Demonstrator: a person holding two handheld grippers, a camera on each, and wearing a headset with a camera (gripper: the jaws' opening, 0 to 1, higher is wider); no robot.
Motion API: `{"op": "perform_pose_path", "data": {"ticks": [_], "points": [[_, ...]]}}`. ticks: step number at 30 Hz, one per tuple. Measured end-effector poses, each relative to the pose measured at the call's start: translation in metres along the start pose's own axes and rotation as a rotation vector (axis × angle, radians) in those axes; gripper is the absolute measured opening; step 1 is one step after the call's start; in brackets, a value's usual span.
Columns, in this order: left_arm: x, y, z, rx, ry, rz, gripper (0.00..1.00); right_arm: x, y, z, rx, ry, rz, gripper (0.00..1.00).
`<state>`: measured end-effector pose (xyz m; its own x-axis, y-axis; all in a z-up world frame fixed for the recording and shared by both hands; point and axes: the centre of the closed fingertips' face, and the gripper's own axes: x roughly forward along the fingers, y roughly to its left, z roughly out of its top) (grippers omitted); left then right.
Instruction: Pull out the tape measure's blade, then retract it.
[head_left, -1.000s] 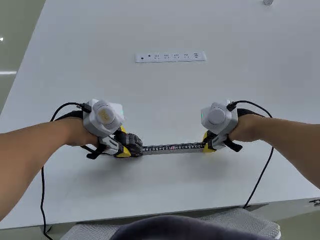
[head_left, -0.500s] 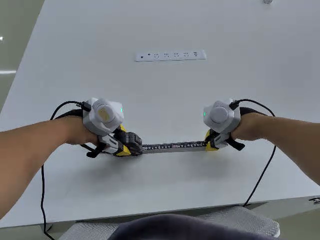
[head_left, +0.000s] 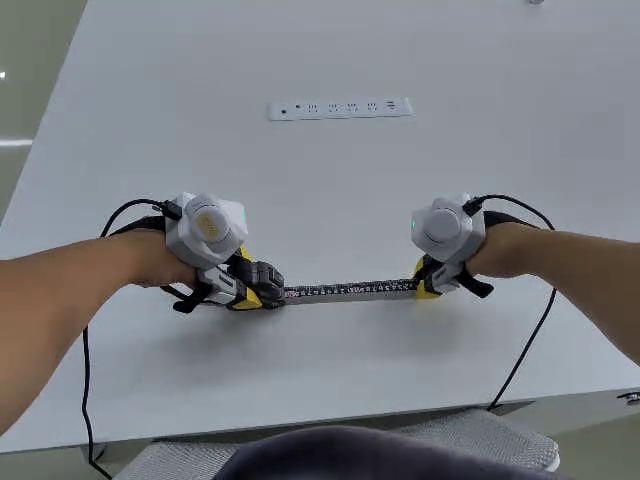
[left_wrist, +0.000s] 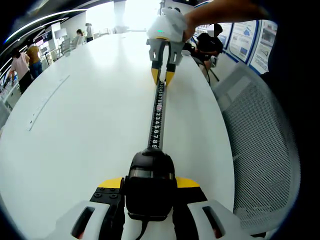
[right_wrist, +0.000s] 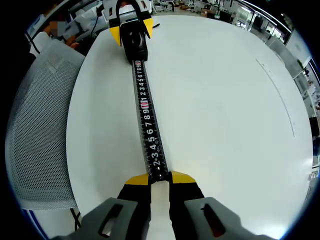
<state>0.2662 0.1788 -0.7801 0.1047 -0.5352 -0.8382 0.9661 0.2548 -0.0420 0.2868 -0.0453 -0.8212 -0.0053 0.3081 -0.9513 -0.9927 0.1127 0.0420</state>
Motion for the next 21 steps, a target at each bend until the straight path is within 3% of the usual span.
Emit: {"op": "perform_pose_path", "data": {"ticks": [21], "points": [[0.000,0.000,0.000,-0.001,0.001,0.002,0.33,-0.003,-0.003,-0.011,-0.002,0.006,-0.004,0.12]]}}
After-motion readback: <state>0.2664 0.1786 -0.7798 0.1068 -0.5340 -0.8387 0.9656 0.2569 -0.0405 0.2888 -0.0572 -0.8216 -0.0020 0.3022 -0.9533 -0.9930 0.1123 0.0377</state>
